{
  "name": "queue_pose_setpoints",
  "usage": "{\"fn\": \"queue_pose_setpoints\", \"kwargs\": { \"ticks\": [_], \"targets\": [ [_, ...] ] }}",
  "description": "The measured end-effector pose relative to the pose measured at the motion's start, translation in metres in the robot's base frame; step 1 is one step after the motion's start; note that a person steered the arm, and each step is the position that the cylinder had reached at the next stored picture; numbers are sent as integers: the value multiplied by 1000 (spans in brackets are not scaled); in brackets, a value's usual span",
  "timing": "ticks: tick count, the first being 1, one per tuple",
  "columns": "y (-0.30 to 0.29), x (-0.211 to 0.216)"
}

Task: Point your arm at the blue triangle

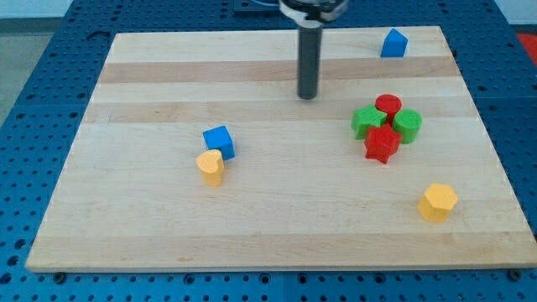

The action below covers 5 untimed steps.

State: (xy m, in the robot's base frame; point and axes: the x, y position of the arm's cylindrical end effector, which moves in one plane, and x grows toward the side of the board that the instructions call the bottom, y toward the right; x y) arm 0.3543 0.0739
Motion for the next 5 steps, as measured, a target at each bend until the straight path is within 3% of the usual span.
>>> {"fn": "queue_pose_setpoints", "kwargs": {
  "ticks": [2, 4, 5],
  "targets": [
    [89, -16],
    [223, -101],
    [200, -122]
  ]
}}
